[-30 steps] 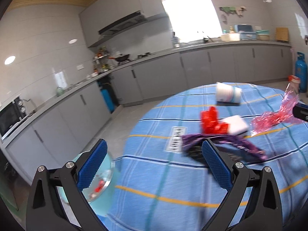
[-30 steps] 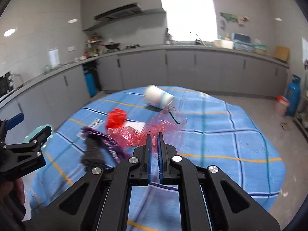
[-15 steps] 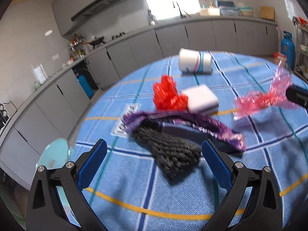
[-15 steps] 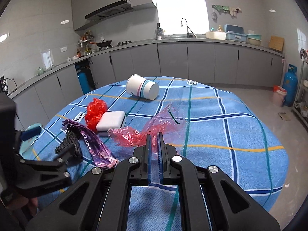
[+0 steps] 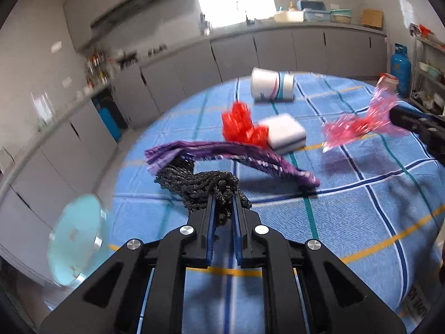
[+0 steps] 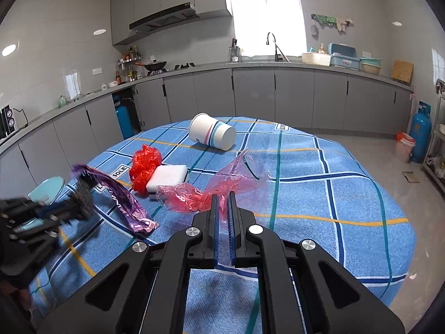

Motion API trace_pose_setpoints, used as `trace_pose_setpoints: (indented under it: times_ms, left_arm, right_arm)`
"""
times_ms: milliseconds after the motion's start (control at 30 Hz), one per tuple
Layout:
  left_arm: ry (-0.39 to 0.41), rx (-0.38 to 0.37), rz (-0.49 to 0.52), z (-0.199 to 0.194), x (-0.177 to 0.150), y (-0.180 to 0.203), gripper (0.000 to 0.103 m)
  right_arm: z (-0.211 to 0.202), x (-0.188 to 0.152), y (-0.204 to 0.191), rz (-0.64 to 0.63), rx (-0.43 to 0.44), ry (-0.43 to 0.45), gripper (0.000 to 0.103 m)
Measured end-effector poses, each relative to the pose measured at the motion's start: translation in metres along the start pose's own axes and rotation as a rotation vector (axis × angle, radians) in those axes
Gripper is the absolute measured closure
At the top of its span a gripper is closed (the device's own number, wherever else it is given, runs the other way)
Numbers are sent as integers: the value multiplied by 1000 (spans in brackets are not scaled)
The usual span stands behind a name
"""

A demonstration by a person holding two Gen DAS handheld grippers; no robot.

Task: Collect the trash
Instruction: 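Lift and carry the black scrubber and pink bag over the bucket with both grippers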

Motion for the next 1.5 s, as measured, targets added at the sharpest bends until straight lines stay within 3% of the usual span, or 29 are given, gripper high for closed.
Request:
trace_pose_setpoints:
  times_ms: [233,433,600,967,1500]
  left_arm:
    - [127,58,30,-40,20,-7,92]
    - [82,128,46,-25,15,-12,92]
    - [126,200,27,-36,19,-23,92]
    - [177,154,-92,-61,24,-49,92]
    - [218,204,-214,-74,24,-102,92]
  right_arm:
    - [-3,1,-7,-18,2,5,96]
    - [-3,1,-6,-15,5,5,96]
    - [-6,5,-4,-6,3,20,96]
    - [-18,23,-15,-1,26,56,96]
    - [-19,55,-69,-75,80,99,96]
Point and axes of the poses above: each gripper's, at about its wrist camera, not at the fingertips, and z roughly the way its jaws point, y to its right, x to its top, the point moved 2 cm from there along z, roughly the way its jaws point, and after that the axes turned 3 degrees about -y, right-handed, at the moved point
